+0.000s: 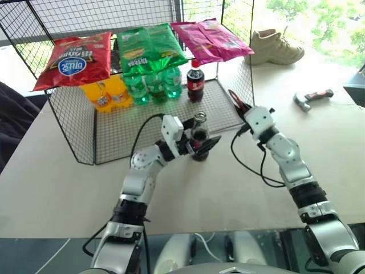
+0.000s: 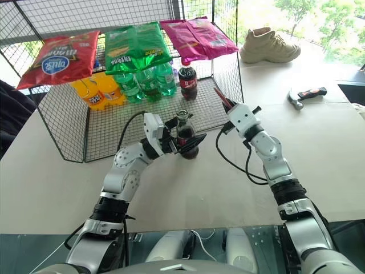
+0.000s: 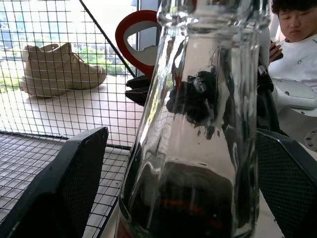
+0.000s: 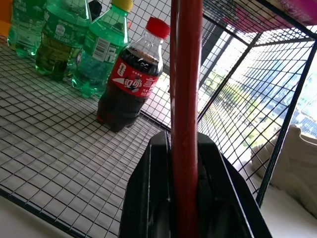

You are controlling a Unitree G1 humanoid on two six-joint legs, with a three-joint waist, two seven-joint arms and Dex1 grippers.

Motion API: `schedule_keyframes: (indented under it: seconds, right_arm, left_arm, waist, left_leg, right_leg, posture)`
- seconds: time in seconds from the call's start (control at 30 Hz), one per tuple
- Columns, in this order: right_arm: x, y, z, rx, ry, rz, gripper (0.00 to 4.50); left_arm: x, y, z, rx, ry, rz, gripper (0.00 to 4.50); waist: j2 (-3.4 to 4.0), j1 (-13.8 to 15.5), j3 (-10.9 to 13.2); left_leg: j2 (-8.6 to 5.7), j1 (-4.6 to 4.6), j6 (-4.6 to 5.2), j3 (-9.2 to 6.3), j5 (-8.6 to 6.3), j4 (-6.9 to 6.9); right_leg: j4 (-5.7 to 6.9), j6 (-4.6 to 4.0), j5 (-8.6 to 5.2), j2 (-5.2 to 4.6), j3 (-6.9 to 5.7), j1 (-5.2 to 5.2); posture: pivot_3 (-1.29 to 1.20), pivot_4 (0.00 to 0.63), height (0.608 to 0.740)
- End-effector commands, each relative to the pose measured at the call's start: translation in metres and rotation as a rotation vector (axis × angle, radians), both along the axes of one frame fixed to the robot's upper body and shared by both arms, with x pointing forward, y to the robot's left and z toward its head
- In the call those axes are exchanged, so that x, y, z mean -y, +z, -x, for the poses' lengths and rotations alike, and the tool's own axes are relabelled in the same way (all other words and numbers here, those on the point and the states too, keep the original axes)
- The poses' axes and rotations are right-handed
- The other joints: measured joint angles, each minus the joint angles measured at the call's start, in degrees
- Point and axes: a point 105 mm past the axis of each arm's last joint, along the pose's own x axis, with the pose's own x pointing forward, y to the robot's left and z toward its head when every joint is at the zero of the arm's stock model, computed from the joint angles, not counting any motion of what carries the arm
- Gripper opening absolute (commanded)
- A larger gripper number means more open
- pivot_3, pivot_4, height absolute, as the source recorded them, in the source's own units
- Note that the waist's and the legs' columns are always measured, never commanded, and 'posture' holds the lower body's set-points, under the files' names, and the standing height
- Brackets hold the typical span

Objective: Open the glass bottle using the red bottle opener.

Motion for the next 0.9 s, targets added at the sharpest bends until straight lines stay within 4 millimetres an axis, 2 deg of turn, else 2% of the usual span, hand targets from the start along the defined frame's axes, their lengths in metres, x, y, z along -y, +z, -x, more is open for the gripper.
schedule_keyframes:
  seconds: [0.03, 0.57, 0.63, 0.7, 0.8, 0.9]
  right_arm:
    - [0.002, 0.016, 0.005, 0.042, 0.007, -0.049, 0.0]
    - [0.007, -0.02, 0.034, -0.171, 0.038, -0.138, 0.0]
    - [0.008, -0.029, 0.043, -0.25, 0.062, -0.182, 0.0]
    - [0.012, -0.046, 0.054, -0.375, 0.084, -0.215, 0.0]
    - [0.019, -0.067, 0.069, -0.497, 0.106, -0.193, 0.0]
    - [0.025, -0.079, 0.079, -0.57, 0.112, -0.179, 0.0]
  left_arm:
    - [-0.005, 0.007, 0.004, 0.045, 0.006, -0.013, 4.48]
    - [-0.04, -0.017, 0.026, -0.018, 0.024, -0.15, 4.48]
    - [-0.049, -0.022, 0.031, -0.032, 0.041, -0.171, 4.48]
    - [-0.059, -0.028, 0.036, -0.055, 0.061, -0.189, 4.48]
    - [-0.068, -0.033, 0.043, -0.072, 0.078, -0.206, 4.48]
    - [-0.075, -0.037, 0.049, -0.087, 0.099, -0.218, 4.48]
  waist:
    - [0.0, -0.02, 0.0]
    - [0.02, 0.01, 0.01]
    - [0.02, 0.02, 0.01]
    - [0.02, 0.05, 0.01]
    - [0.04, 0.22, 0.02]
    - [0.05, 0.2, 0.03]
  left_leg:
    - [0.0, 0.0, 0.0, 0.0, 0.0, -0.01]
    - [0.02, 0.01, 0.0, 0.0, -0.01, -0.06]
    - [0.03, 0.01, 0.0, 0.0, -0.01, -0.1]
    - [0.05, 0.01, 0.01, 0.0, -0.01, -0.15]
    - [0.06, 0.03, 0.22, -0.02, -0.14, -0.15]
    - [0.06, 0.05, 0.27, -0.02, -0.17, -0.14]
  right_leg:
    - [0.0, 0.0, 0.0, 0.0, 0.0, 0.0]
    - [-0.01, 0.0, 0.0, -0.07, 0.02, -0.02]
    - [-0.03, -0.01, -0.01, -0.09, 0.03, -0.03]
    - [-0.05, -0.01, -0.01, -0.15, 0.06, -0.03]
    - [-0.07, -0.02, -0.01, -0.17, 0.09, -0.04]
    - [-0.07, -0.02, -0.01, -0.19, 0.06, -0.03]
  posture:
    - [0.0, 0.15, 0.74]
    - [0.0, 0.15, 0.74]
    - [0.0, 0.15, 0.74]
    - [0.0, 0.15, 0.74]
    - [0.0, 0.15, 0.74]
    - [0.0, 0.15, 0.74]
